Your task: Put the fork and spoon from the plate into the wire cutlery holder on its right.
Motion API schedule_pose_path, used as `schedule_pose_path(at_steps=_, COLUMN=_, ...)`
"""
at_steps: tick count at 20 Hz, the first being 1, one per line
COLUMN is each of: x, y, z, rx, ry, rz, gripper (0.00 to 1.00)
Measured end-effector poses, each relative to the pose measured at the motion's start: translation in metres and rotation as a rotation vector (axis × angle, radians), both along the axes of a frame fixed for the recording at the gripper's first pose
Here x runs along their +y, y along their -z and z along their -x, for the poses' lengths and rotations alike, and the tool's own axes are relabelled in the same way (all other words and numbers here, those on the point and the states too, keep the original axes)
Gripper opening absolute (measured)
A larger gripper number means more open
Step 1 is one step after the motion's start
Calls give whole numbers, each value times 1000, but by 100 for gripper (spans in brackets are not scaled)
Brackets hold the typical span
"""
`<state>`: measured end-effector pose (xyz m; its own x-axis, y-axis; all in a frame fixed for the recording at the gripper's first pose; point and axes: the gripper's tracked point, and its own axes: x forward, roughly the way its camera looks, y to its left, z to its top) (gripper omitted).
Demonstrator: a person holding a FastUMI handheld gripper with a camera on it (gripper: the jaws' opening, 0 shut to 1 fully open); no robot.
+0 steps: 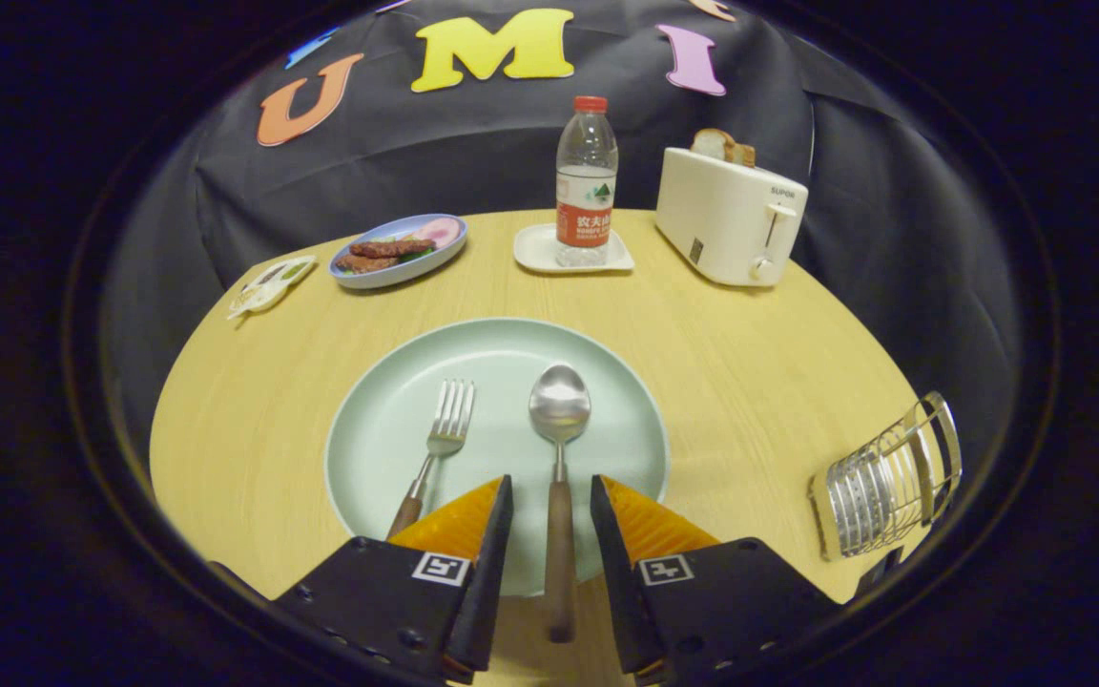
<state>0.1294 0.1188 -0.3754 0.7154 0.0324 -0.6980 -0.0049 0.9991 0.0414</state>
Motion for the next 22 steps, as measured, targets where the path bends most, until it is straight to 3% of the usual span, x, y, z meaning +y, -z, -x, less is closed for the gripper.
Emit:
schedule_pose_path(at_steps=2, x=2, y=1, z=2, rx=7, ry=-5, rz=-16, gripper=36)
schedule_pose_path(at_steps=3, x=3, y=1, z=3, rx=17, ry=-15, rz=-12, gripper=36)
schedule_pose_path(at_steps=6, x=-2, y=4, z=3, rx=50, ry=-30, rz=2, gripper=11)
schedule_pose_path(at_steps=8, x=-3, y=3, z=5, rx=79, ry=-52, rz=-5, gripper=6)
schedule_pose_path(at_steps=15, x=-24, y=-36, z=25, rx=116, ry=-169, rz=-66, gripper=5)
schedule_pose_path(at_steps=22, x=-111, y=-86, z=58, rx=100, ry=-194, rz=-37, gripper=5)
